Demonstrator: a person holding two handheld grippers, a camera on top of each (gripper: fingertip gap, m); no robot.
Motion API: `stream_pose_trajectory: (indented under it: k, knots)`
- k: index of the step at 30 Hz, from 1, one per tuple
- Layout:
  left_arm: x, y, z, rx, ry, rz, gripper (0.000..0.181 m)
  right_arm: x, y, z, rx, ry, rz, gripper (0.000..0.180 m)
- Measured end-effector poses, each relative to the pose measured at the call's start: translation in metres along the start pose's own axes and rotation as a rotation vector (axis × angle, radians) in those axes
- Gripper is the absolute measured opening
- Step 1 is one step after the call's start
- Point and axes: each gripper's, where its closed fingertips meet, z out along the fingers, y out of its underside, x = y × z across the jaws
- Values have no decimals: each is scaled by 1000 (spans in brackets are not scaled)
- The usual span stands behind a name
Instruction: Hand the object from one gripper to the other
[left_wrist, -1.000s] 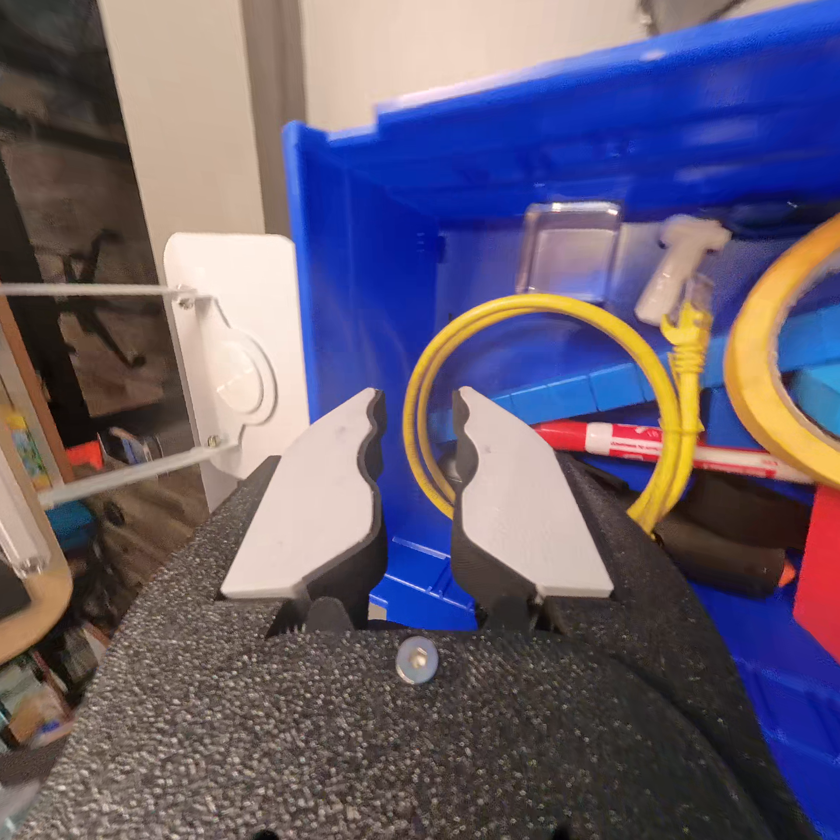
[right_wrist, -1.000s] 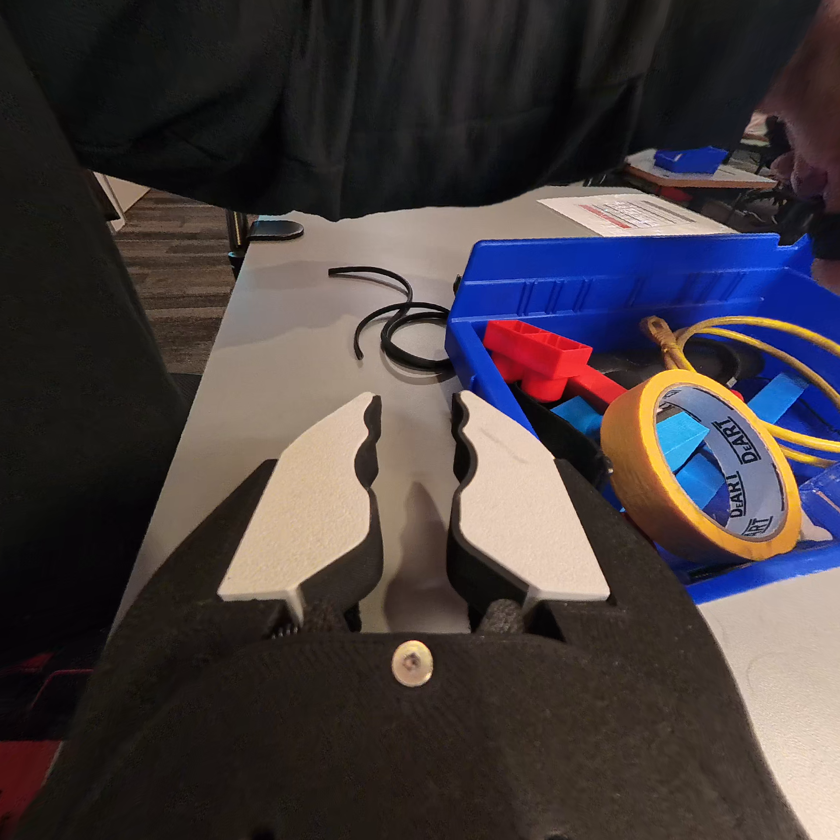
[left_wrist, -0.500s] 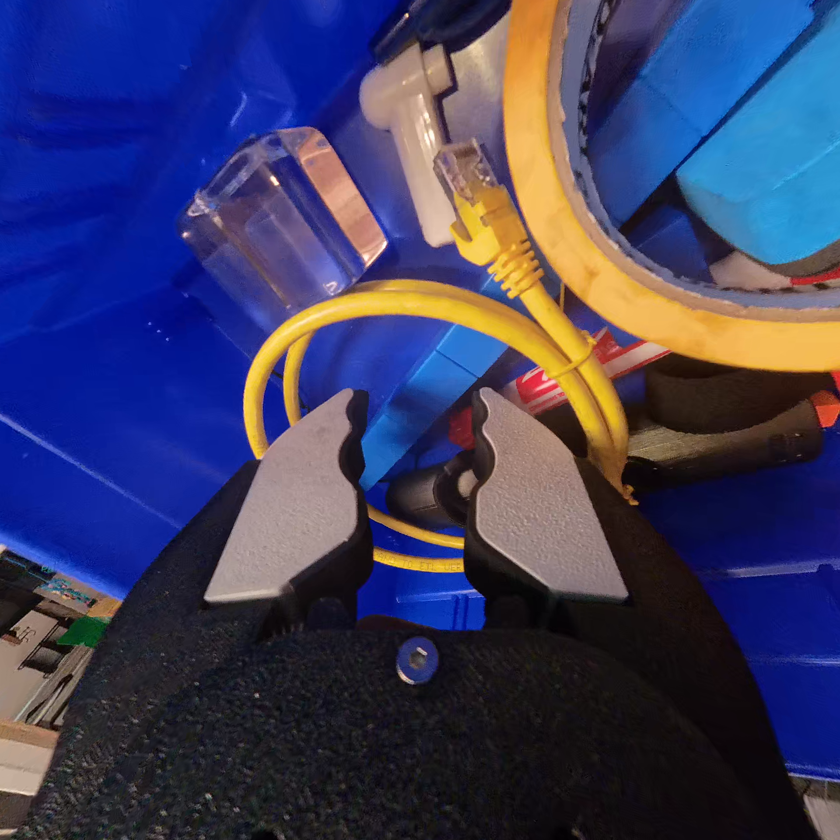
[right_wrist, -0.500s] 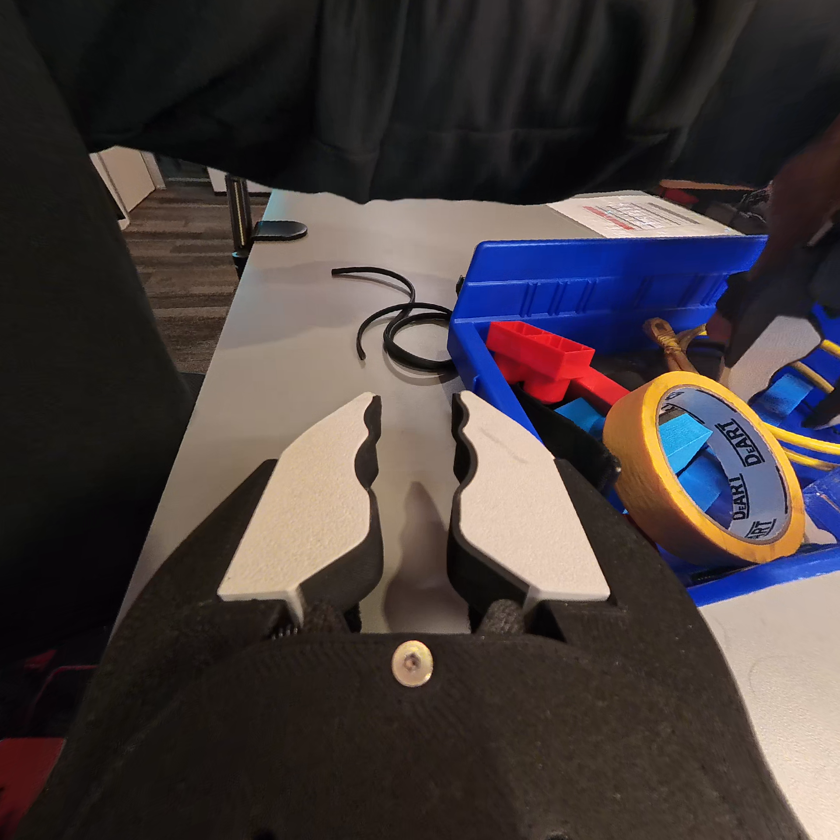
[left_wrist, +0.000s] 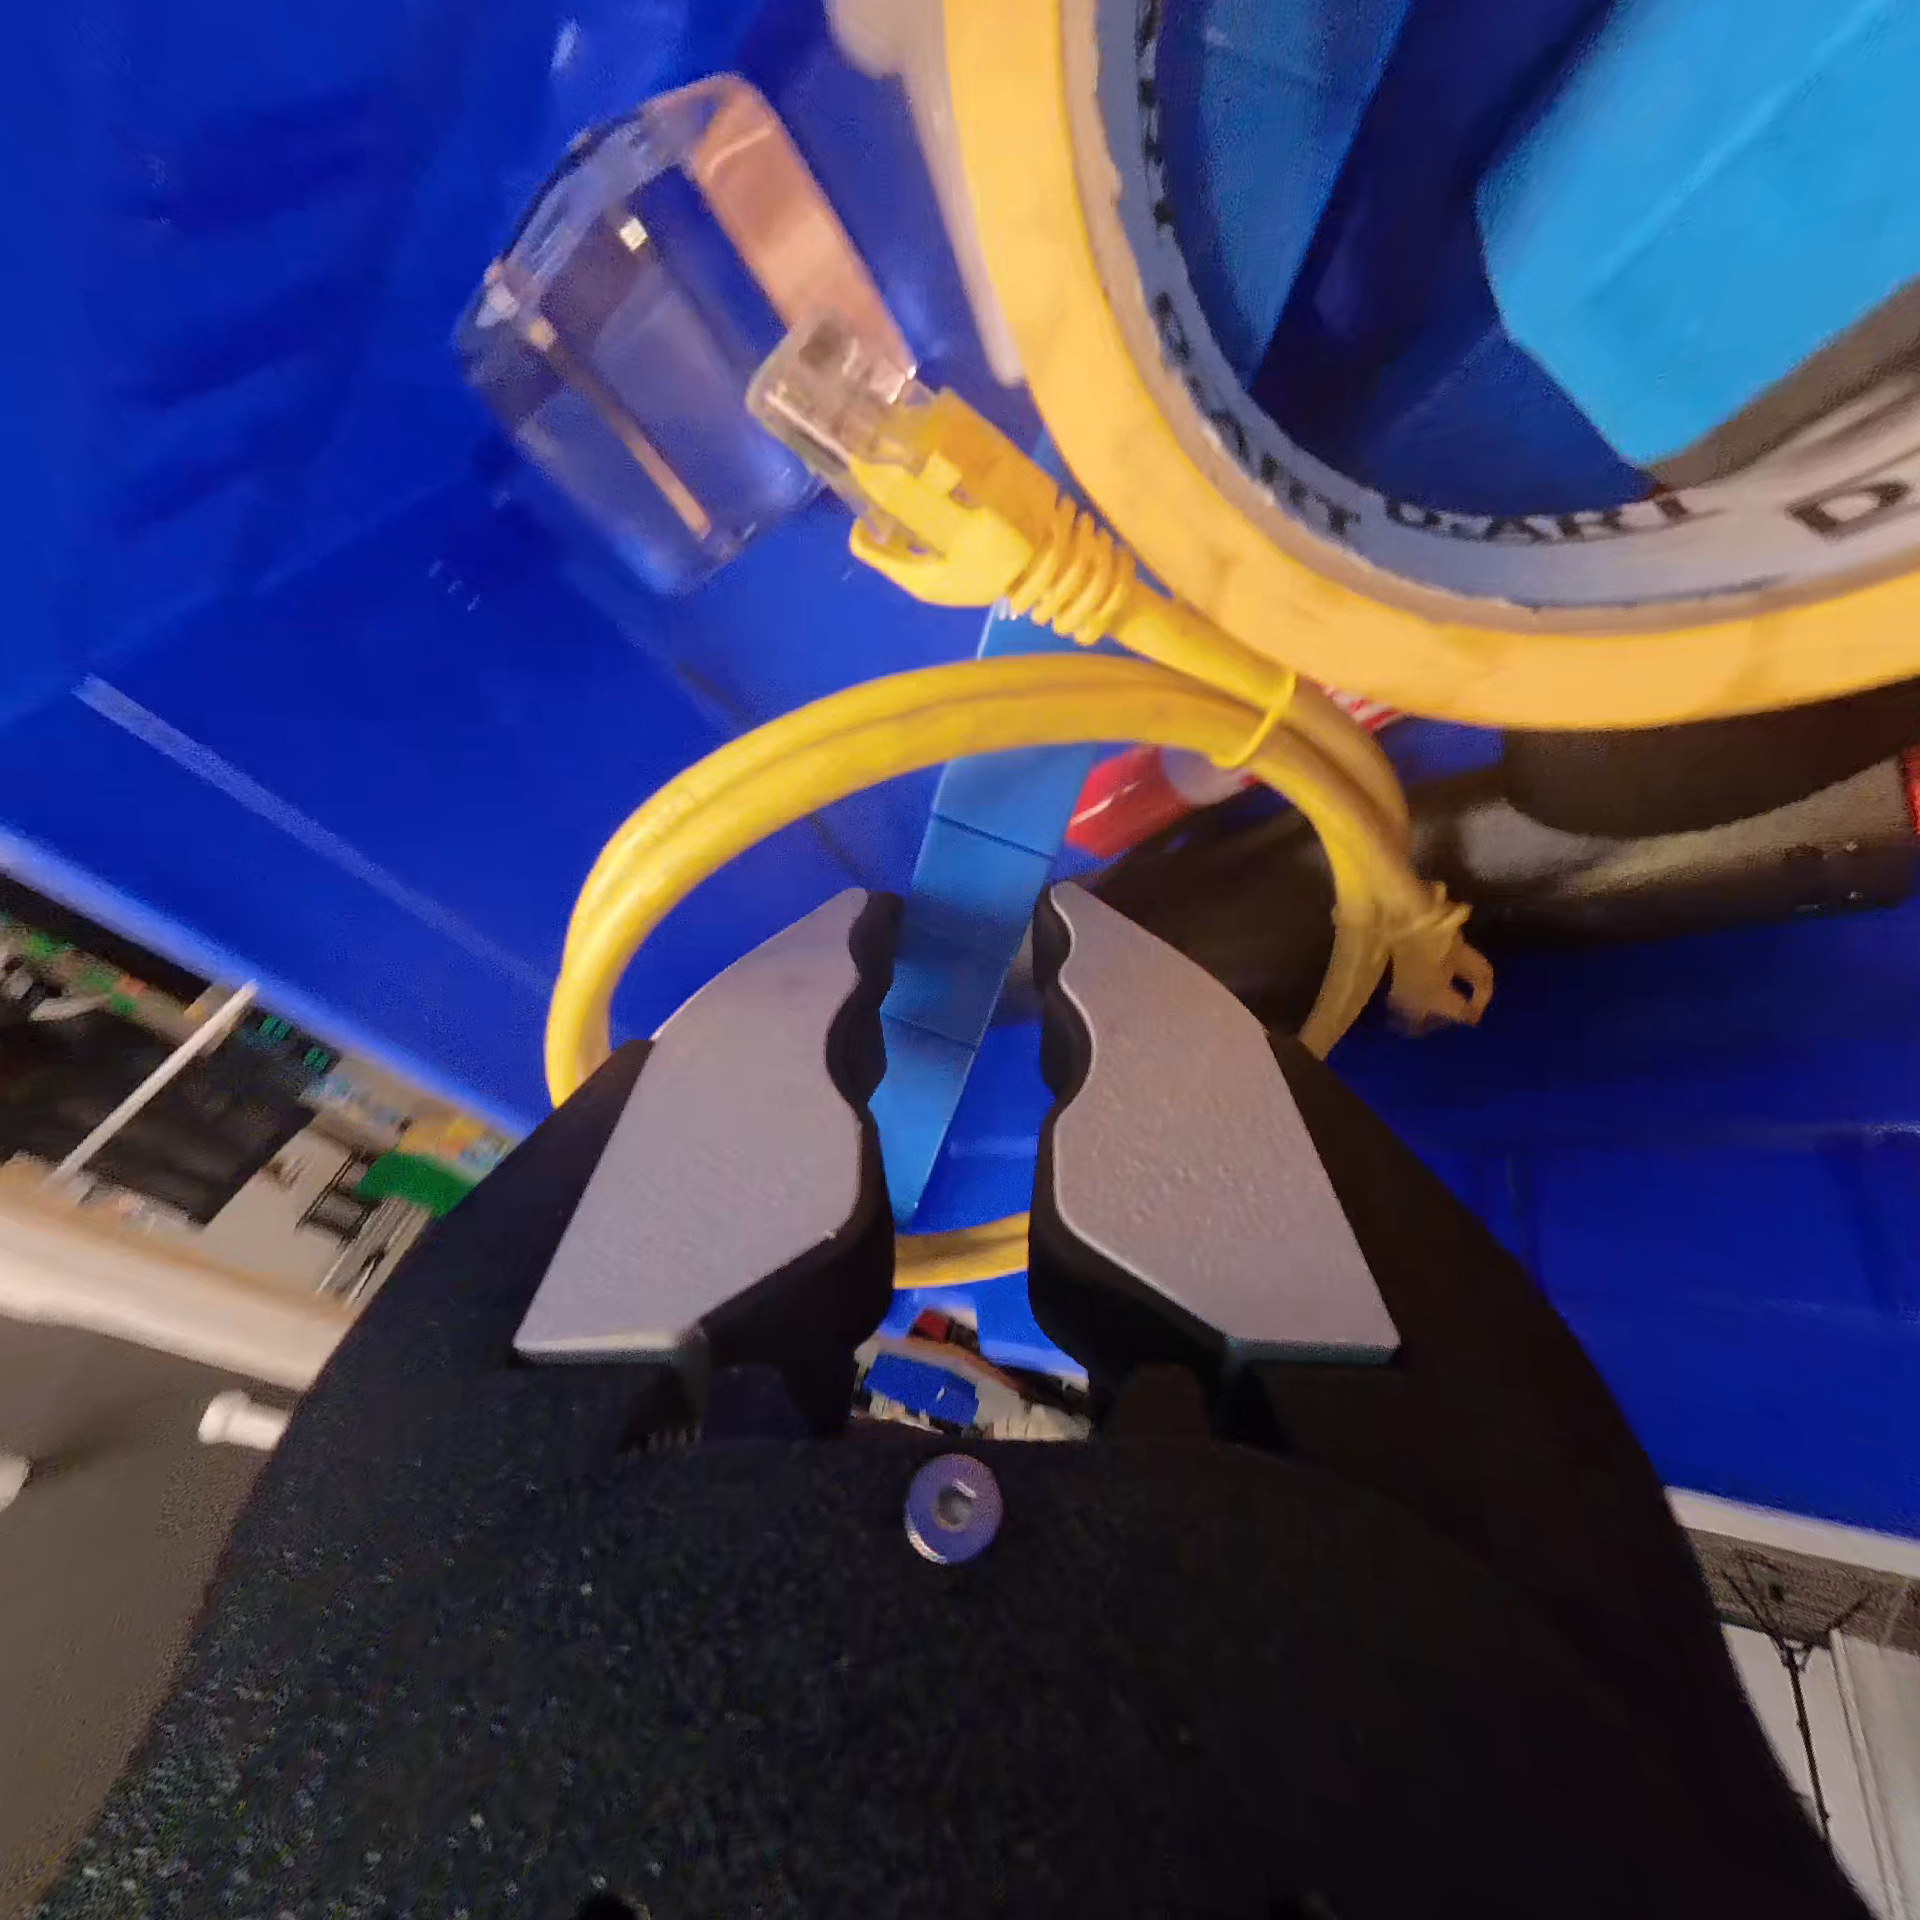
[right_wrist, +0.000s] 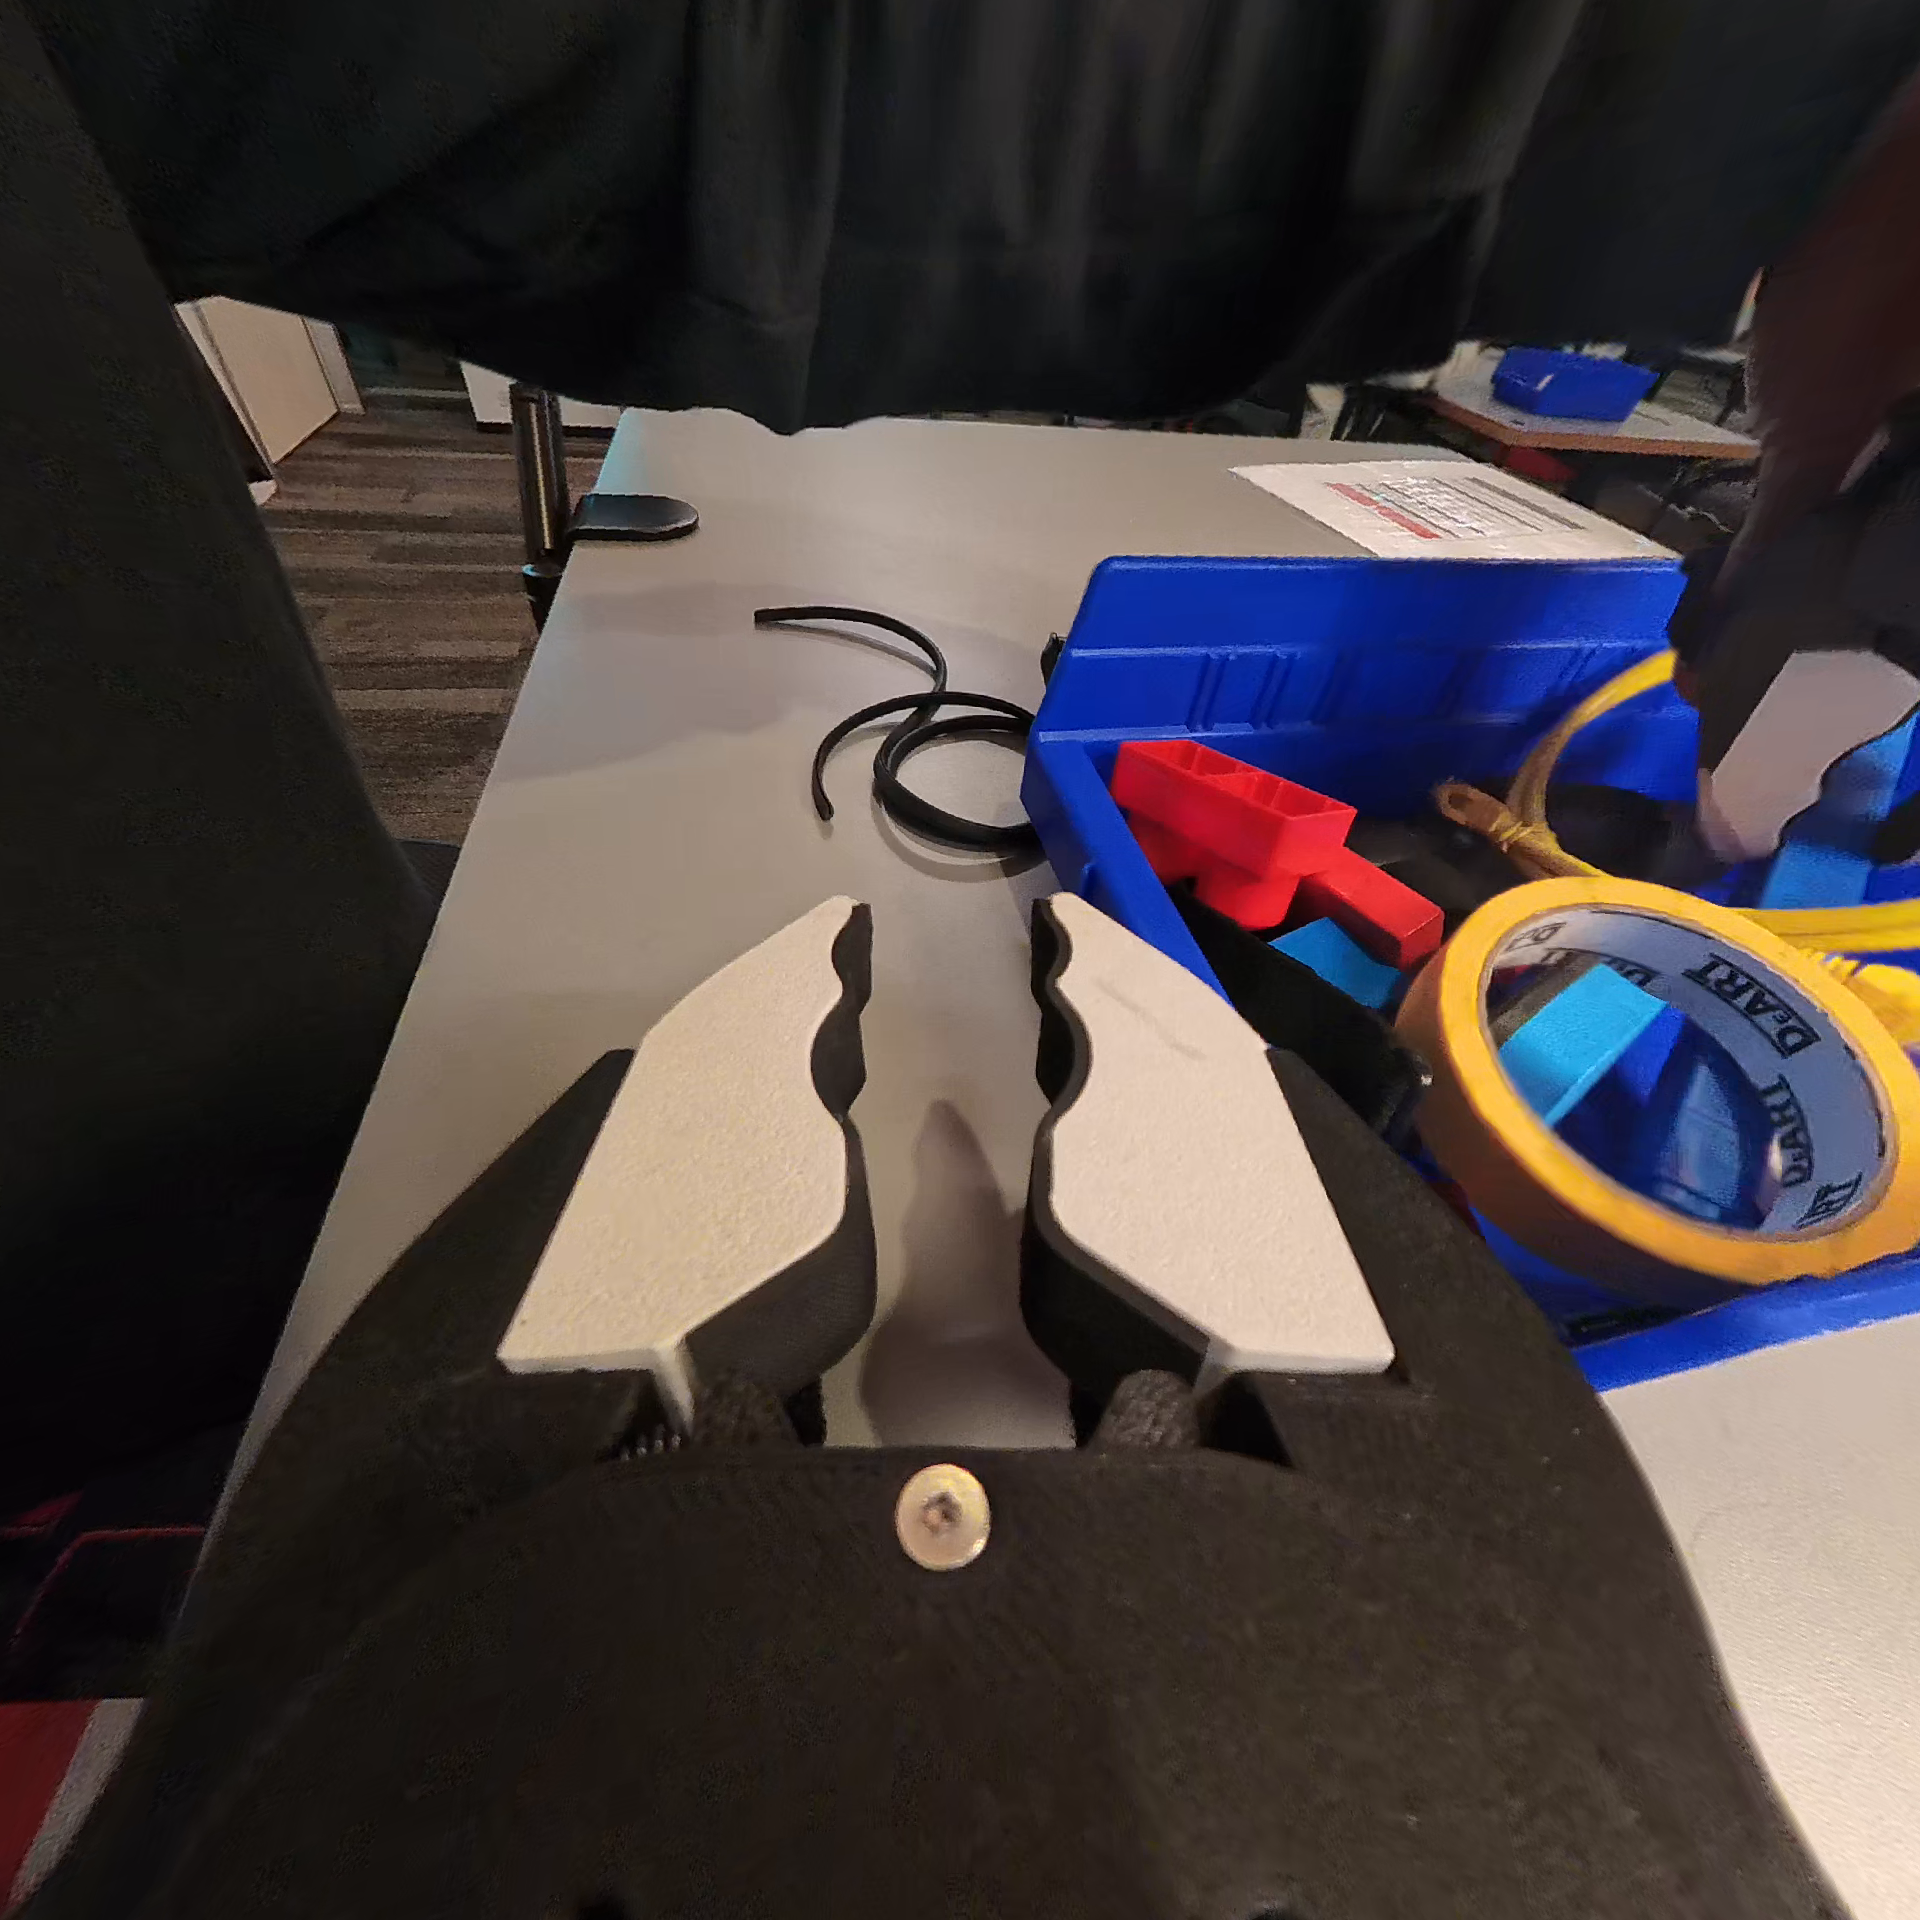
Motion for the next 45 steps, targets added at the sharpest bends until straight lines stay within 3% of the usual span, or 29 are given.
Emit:
stream_pose_trajectory:
  k: [8,17,23,27,31,36,39,45]
  knots:
    - [-14,24,-50,-30,-366,-203,24,-2,-5,-2,19,14,-39,29]
    - [-12,34,-97,147,-796,-576,24,-9,-23,-8,83,15,-76,28]
    - [6,18,-95,416,-773,-824,24,12,-50,-39,146,89,-84,23]
    - [14,6,-96,578,-723,-915,24,58,-80,-74,178,266,-168,24]
    - [17,1,-104,673,-694,-917,23,114,-100,-94,103,470,-335,34]
    - [19,-14,-116,843,-677,-882,23,157,-107,-82,-15,499,-473,57]
    - [21,-16,-117,854,-688,-865,23,170,-102,-67,-128,483,-572,65]
    - [27,-20,-120,853,-703,-783,22,186,-95,-54,-301,482,-772,69]
